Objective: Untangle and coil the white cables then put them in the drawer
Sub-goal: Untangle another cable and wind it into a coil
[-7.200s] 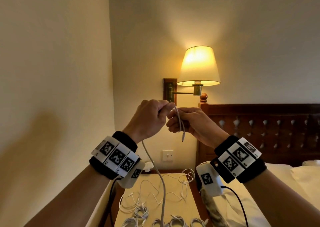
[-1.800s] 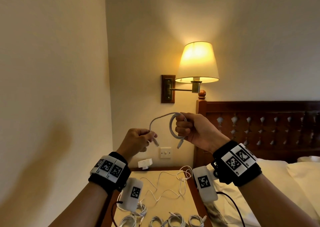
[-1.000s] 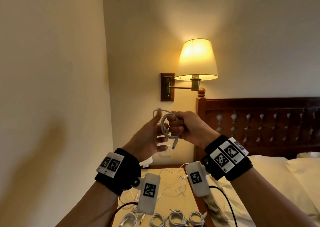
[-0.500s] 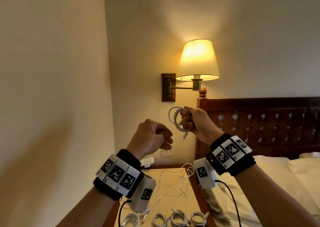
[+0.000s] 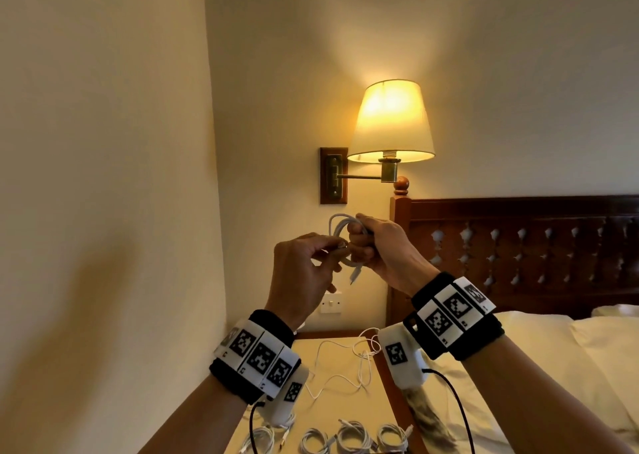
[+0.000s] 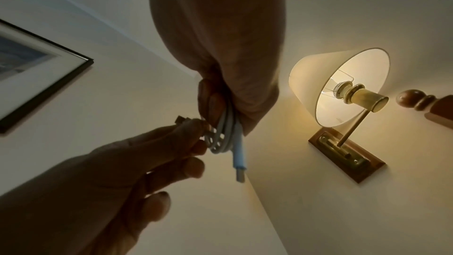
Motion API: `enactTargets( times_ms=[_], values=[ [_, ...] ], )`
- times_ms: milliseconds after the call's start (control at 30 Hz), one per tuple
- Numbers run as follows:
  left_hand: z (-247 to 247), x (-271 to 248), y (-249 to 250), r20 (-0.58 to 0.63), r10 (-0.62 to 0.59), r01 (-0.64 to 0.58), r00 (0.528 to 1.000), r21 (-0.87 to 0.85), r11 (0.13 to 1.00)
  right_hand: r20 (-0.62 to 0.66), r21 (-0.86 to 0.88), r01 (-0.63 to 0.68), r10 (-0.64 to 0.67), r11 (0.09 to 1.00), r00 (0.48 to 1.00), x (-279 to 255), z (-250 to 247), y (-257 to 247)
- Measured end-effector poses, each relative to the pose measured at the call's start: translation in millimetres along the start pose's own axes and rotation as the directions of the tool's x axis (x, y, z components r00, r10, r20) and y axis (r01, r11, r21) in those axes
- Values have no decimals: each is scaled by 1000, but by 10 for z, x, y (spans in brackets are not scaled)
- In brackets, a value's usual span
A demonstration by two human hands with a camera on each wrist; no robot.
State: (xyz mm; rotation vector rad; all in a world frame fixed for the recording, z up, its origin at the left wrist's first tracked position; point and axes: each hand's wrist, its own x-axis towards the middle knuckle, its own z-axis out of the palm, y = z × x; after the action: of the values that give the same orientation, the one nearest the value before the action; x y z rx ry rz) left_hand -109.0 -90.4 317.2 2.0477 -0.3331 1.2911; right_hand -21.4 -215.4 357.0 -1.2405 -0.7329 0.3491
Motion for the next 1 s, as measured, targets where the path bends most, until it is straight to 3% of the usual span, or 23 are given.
enactTargets(
  times_ms=[67,167,233,333,433,467,500,567,600,633,700,867,1000],
  values=[
    [-11,-11,-38,57,143,-145,988,35,989,-22,10,-5,5,1000,1000,34,-28,-15],
    [-63,-66,-51,260,229,-232,938,-20,973,-65,7,-10,10,1000,998,124,-114,-69],
    [-114,-109,-38,389,213,-214,896,-42,976,-81,12,-21,22,1000,996,177,-163,-104],
    [-228,-98,-32,469,149,-132,871,-70,989,-57,-13,-17,17,1000,998,194,-141,-109],
    [-362,-44,-33,639,70,-52,766,-47,998,20,-45,9,-8,999,1000,160,-89,-138],
    [-404,-34,-9,644,39,-5,764,-55,998,60,-65,10,-6,998,998,138,-73,-161],
    [-438,-16,14,580,11,64,814,-108,992,103,-94,11,-1,995,995,115,-55,-184],
    [-464,76,43,249,-140,190,958,-188,964,178,-155,23,5,988,984,66,8,-217],
    [-451,139,40,91,-239,251,967,-171,953,207,-176,31,6,984,978,43,51,-225],
    [-425,198,47,26,-333,333,942,-173,927,229,-191,37,7,981,973,27,93,-229],
    [-361,259,88,137,-456,476,879,-249,843,256,-210,46,10,977,967,9,167,-237],
    [-300,274,110,242,-529,581,813,-300,757,216,-261,39,19,964,976,-3,211,-230],
    [-315,311,83,414,-556,690,721,-360,628,115,-331,50,-12,942,993,6,220,-183]
  ],
)
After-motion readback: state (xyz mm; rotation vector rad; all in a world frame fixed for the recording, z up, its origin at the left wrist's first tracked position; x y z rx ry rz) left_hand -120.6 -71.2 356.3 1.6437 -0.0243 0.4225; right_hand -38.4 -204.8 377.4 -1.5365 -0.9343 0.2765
